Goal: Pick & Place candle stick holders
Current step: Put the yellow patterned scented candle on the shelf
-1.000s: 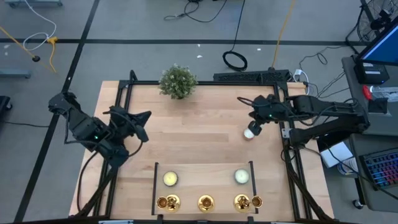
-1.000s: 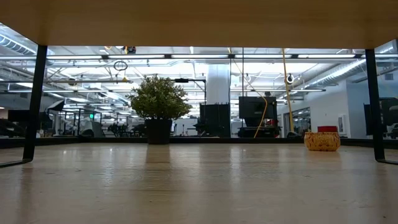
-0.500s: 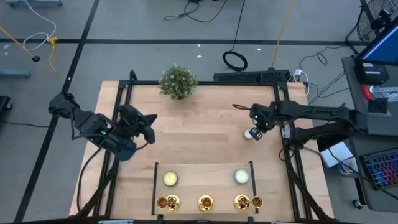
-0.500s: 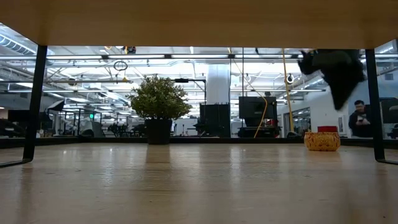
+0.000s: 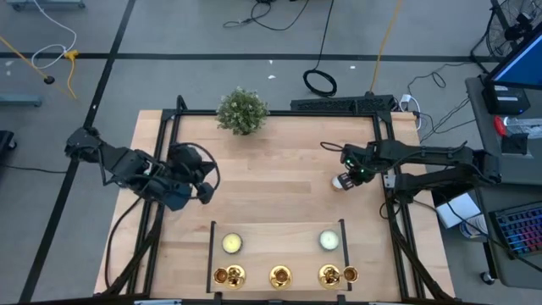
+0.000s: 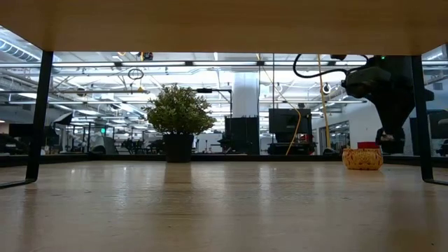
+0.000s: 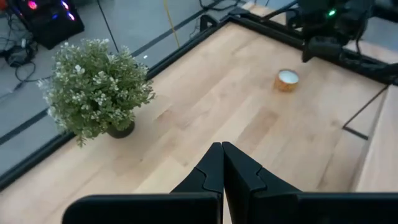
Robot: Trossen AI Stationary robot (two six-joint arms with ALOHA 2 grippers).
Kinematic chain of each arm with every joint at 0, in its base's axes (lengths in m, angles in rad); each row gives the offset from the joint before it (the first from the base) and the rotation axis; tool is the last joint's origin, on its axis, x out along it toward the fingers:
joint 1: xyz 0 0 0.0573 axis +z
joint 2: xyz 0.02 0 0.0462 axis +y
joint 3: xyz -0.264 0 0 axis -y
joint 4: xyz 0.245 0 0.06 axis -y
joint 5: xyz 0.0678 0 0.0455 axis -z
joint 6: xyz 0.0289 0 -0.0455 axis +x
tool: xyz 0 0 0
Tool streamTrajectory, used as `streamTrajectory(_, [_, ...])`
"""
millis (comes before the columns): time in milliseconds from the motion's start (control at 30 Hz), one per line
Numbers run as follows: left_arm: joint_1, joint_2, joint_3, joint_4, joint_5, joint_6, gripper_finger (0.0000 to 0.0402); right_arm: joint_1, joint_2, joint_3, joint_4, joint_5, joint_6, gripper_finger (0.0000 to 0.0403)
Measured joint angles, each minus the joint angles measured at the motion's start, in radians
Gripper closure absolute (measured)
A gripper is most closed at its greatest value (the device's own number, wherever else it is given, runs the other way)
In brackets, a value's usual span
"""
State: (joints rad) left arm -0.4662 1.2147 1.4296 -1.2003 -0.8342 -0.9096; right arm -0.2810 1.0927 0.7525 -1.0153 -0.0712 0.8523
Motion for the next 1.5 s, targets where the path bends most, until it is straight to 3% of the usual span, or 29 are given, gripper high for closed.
streamTrajectory(233, [0.082,-0.005,0.0,0.015,0.043,0.071,0.0401,-0.001,-0.004,0.0,0.015,-0.068,0.083,0.0275])
streamTrajectory(367, [0.135,-0.005,0.0,0.104,0.051,0.086,0.0401,-0.001,-0.004,0.0,0.072,-0.085,0.14,0.0216])
streamTrajectory(633, [0.188,-0.002,0.0,0.247,0.075,0.217,0.0401,-0.018,-0.004,0.0,0.116,-0.063,0.16,0.0107])
streamTrajectory(833, [0.222,-0.002,0.0,0.275,0.135,0.298,0.0401,-0.057,0.009,0.0,0.12,-0.069,0.19,0.0048])
streamTrajectory(1067, [0.23,-0.002,0.0,0.278,0.168,0.331,0.0401,-0.065,0.114,0.0,0.158,-0.142,0.185,0.0019])
streamTrajectory(1500, [0.231,-0.002,0.0,0.278,0.267,0.418,0.0401,-0.064,0.27,0.0,0.265,-0.141,0.174,0.0018])
